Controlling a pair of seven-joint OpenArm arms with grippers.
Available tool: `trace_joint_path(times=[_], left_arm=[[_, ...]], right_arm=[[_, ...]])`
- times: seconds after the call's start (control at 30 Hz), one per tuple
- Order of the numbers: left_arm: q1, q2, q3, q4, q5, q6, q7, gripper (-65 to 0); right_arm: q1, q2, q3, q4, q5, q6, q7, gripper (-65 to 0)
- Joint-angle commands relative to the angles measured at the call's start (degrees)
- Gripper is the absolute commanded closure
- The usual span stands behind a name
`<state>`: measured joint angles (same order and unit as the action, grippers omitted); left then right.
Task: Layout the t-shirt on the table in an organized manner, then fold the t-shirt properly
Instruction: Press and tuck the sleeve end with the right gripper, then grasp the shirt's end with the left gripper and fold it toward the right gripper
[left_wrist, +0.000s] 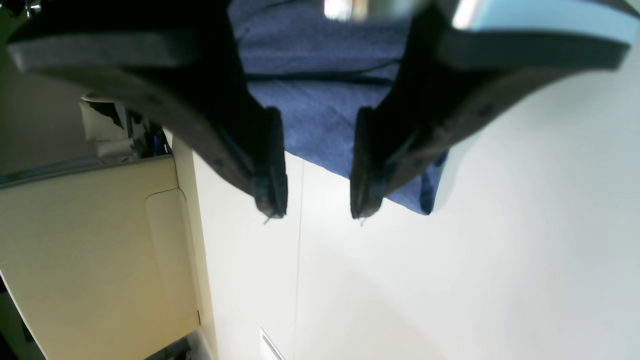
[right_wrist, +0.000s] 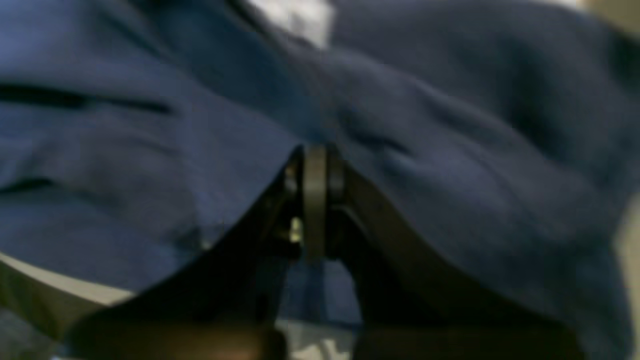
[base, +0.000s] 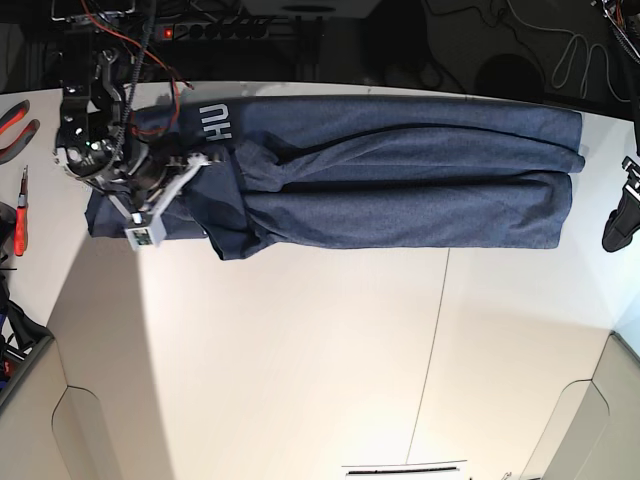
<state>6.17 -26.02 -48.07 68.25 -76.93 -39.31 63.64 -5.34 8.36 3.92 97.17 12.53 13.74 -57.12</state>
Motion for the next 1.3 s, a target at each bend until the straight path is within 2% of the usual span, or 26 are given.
trace_joint_path(times=[0.0,0.1,0.27,0.43,0.5,0.57,0.8,1.13,1.2,1.23,1.27], left_arm=[[-0.39,-1.46,-0.33,0.9,-1.25,-0.69,-0.81,-24.6],[-0.24,-1.46,-0.33,0.92,2.58,-0.69,-1.09,-24.8],[2.78,-1.46,-0.33,0.9,13.79,-0.69,-8.79,-38.9],[8.72,-1.29,-0.31,0.79,16.37,-0.69,-12.83,-39.2],[10.16,-0.72,-0.31,0.2,20.35,-0.69,-17.14,-39.2],[10.19,0.2,-0.31,-1.55,23.65,-0.69,-18.91,-39.2],[6.19,3.45,1.31,-8.98,23.78,-0.69,-19.45,-39.2],[4.13,3.48,13.27,-9.9,20.52,-0.69,-19.3,-39.1],[4.15,3.48,13.51,-9.88,20.13,-0.69,-19.32,-37.3],[4.15,3.45,13.31,-9.86,19.54,-0.69,-19.28,-31.1],[4.17,3.48,12.61,-9.84,18.6,-0.69,-19.28,-20.3]], right_arm=[[0.17,0.24,0.31,2.99,0.74,-0.09,0.94,0.0],[-1.6,0.17,0.52,9.16,1.51,-0.04,0.94,0.0],[-3.1,0.17,0.52,16.87,3.85,0.63,0.94,0.0],[-3.15,0.17,0.52,17.84,4.0,1.31,0.94,0.0],[-3.28,0.17,0.52,17.84,4.02,1.31,1.11,0.0],[-3.28,0.2,0.52,17.84,4.09,1.31,1.16,0.0],[-3.76,0.17,0.52,17.81,6.16,3.19,1.51,0.0],[-3.74,0.2,0.52,17.81,6.08,3.19,1.44,0.0],[-3.74,0.2,0.52,17.79,6.03,3.19,1.66,0.0],[-3.74,0.2,0.52,17.81,5.79,3.19,1.68,0.0],[-3.74,0.2,0.52,17.79,5.27,3.17,1.84,0.0]])
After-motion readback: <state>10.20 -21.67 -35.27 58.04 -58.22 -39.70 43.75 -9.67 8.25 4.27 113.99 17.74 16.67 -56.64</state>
